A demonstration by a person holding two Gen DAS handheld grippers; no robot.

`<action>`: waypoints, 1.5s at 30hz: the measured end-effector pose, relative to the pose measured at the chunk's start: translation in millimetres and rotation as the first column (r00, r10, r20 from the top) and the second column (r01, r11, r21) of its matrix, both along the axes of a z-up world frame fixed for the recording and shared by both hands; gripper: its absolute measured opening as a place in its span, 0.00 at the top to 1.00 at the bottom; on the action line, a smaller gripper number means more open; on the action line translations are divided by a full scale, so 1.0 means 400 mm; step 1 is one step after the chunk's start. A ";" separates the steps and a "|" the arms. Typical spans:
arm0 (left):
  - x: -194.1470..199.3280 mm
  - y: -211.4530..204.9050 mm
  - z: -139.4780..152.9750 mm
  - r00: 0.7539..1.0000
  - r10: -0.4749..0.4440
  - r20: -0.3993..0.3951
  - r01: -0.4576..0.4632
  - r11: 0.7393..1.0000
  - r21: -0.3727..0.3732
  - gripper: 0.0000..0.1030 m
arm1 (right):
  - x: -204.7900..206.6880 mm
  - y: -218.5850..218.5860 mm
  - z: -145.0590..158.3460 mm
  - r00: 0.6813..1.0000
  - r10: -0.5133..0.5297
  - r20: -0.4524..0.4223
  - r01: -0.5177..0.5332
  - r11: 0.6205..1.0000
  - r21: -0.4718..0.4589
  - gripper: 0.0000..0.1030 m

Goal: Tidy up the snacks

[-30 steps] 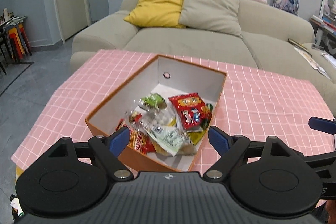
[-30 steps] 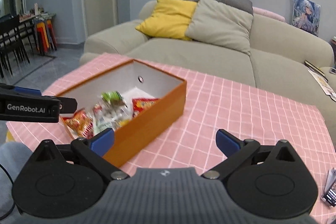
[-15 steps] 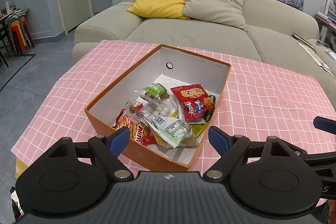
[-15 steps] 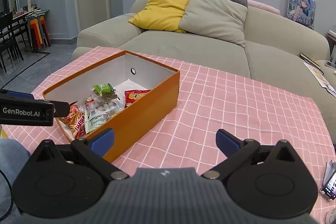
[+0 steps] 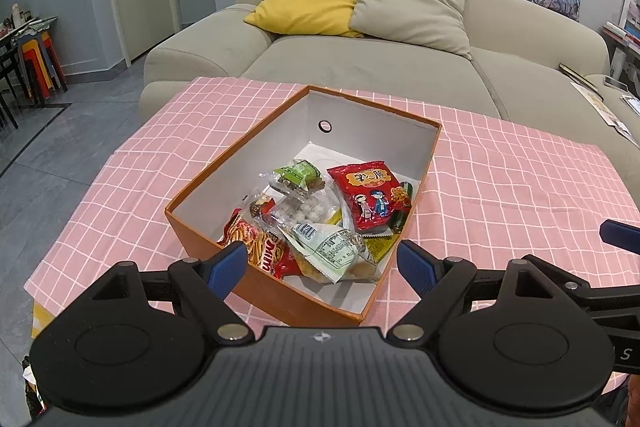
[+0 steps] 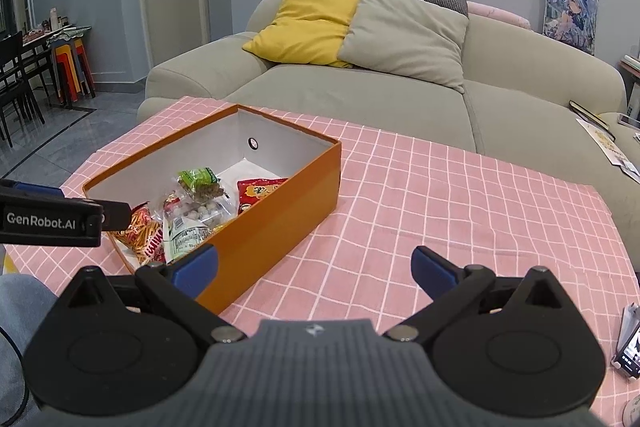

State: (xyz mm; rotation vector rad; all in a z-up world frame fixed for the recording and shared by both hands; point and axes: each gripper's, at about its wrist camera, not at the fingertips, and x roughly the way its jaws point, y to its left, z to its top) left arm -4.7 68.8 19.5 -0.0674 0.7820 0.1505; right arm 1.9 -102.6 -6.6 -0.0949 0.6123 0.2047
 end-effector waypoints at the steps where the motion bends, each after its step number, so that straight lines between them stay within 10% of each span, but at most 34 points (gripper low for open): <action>1: 0.000 0.000 0.000 1.000 0.001 0.000 -0.001 1.000 0.000 0.04 | 0.000 0.000 0.000 1.000 0.000 0.000 0.000 1.000 0.000 0.04; 45: -0.011 0.001 0.008 0.999 -0.039 0.033 0.038 0.999 0.022 0.04 | -0.002 -0.002 0.000 1.000 -0.005 -0.001 0.005 1.000 0.007 0.04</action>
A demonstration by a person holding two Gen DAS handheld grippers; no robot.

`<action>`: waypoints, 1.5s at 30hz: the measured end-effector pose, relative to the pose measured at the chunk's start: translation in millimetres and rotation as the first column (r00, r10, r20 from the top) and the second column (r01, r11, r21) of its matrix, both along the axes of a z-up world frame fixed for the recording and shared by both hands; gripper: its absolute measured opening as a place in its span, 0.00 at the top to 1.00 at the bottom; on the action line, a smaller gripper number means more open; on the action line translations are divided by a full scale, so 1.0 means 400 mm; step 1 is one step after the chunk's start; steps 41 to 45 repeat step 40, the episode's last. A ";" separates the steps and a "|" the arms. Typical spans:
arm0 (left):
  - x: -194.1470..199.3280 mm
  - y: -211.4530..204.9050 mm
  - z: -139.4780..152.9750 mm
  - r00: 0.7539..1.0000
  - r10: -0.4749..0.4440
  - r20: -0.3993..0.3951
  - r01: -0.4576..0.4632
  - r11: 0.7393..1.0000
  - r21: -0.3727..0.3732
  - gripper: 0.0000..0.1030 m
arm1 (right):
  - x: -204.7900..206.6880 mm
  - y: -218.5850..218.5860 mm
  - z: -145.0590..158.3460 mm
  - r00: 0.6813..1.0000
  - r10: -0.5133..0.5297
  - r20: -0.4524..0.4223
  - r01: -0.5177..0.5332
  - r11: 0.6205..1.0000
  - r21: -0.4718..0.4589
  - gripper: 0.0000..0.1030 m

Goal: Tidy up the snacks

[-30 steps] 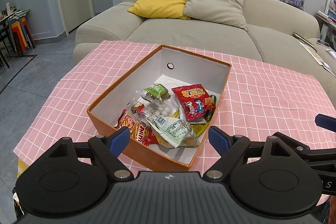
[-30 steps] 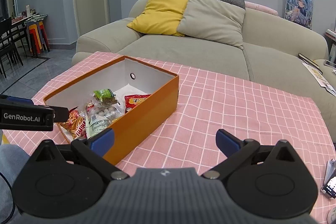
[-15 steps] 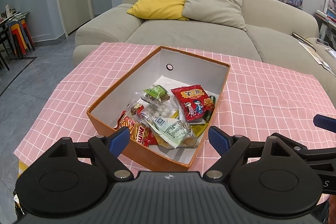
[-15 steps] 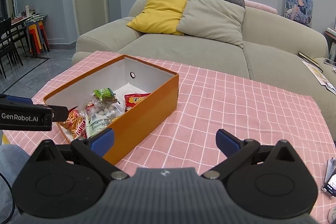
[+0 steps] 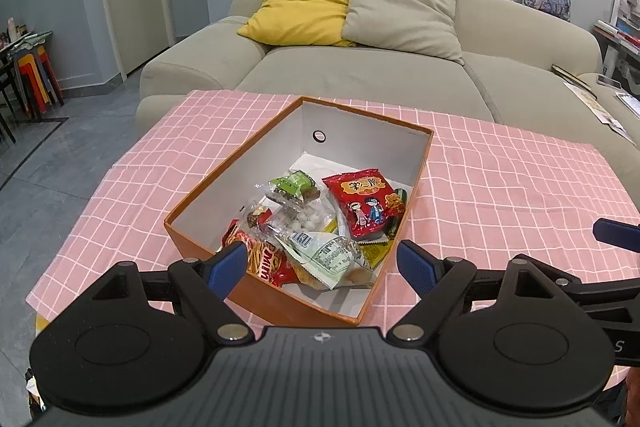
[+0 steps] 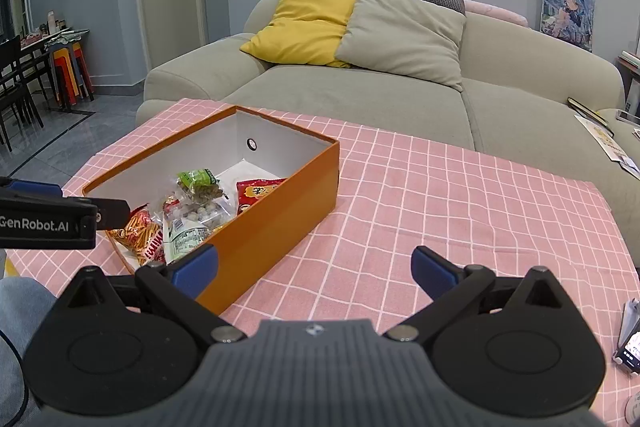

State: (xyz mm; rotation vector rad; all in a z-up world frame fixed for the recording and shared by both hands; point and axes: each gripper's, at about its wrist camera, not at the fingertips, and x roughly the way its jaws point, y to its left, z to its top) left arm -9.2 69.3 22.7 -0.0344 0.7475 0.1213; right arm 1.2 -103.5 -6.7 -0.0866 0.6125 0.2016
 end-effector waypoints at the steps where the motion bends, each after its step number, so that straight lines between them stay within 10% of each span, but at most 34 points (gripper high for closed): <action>1: -0.001 -0.001 0.001 1.000 -0.004 0.003 0.004 1.000 0.003 0.04 | 0.000 0.000 0.000 1.000 -0.001 0.000 0.001 1.000 0.000 0.04; 45: -0.006 -0.001 0.004 1.000 -0.001 0.028 0.001 1.000 0.024 0.04 | -0.004 0.001 0.006 1.000 0.000 0.005 0.000 1.000 -0.011 0.04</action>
